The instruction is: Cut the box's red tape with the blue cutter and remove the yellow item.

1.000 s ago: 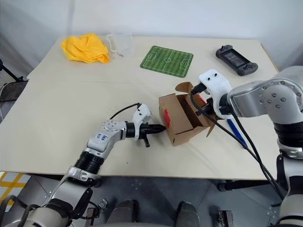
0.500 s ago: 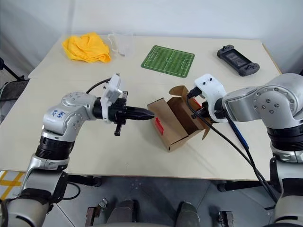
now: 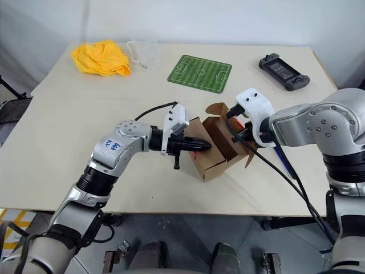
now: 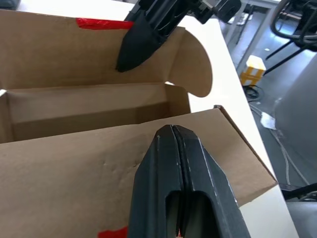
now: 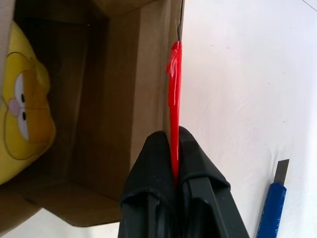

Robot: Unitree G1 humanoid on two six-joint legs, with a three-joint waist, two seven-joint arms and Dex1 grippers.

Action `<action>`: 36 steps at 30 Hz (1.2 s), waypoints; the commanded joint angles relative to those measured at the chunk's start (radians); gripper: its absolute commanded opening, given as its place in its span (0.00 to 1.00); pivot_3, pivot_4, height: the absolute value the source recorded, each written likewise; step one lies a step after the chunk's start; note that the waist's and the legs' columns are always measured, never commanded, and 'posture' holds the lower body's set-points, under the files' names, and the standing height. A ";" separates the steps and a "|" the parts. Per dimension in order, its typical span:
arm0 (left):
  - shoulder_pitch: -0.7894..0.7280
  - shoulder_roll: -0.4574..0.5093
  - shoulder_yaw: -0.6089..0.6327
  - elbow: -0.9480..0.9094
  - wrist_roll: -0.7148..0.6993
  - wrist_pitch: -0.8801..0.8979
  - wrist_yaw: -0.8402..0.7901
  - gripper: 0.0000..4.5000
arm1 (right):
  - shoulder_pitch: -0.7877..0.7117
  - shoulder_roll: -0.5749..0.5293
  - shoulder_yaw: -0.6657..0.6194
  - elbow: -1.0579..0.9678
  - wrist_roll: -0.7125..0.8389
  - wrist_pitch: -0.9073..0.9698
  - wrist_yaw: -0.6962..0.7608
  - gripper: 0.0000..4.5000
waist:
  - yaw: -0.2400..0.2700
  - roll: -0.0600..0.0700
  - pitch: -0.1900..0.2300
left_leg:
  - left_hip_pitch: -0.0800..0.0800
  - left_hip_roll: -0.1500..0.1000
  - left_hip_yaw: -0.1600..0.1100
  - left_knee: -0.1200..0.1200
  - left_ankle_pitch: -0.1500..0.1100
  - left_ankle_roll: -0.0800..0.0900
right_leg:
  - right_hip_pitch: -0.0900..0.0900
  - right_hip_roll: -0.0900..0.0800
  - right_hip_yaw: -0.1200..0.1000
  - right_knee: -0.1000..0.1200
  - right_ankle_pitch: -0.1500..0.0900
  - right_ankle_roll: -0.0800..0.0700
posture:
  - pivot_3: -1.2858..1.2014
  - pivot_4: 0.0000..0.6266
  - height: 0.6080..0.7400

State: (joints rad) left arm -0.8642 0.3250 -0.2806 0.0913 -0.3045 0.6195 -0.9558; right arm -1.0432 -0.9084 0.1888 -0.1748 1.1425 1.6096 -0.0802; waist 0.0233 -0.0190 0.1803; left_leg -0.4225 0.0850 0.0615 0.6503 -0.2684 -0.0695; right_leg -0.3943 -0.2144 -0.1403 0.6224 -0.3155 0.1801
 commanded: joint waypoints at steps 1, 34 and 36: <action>0.020 0.035 -0.007 0.021 0.049 0.015 0.026 0.00 | -0.032 -0.045 -0.034 -0.029 0.029 0.005 0.018 0.01 | 0.000 0.000 0.000 | 0.000 0.000 0.000 0.000 0.000 0.000 | 0.000 0.000 0.000 0.000 0.000 0.000 | 0.52 0.24 1.00; 0.178 0.205 0.079 -0.104 -0.031 0.160 0.007 0.00 | 0.143 -0.029 -0.127 -0.145 0.236 0.005 -0.186 0.17 | 0.002 0.000 0.000 | 0.000 0.000 0.001 0.000 0.000 0.000 | 0.000 0.000 0.002 0.000 0.000 0.000 | 0.52 0.24 1.00; 0.174 0.194 0.094 -0.100 -0.039 0.154 0.011 0.00 | 0.158 -0.023 -0.164 -0.165 0.220 -0.005 -0.165 0.31 | 0.003 0.000 0.000 | 0.000 0.000 0.001 0.000 0.000 0.000 | 0.000 0.000 0.002 0.000 0.000 0.000 | 0.52 0.24 1.00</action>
State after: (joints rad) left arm -0.6639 0.5312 -0.2088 0.0138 -0.3234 0.7944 -0.9492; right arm -0.8829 -0.9361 0.0836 -0.2899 1.3618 1.6093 -0.2728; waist 0.0262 -0.0195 0.1806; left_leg -0.4225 0.0850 0.0625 0.6506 -0.2686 -0.0690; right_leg -0.3948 -0.2144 -0.1384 0.6226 -0.3153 0.1803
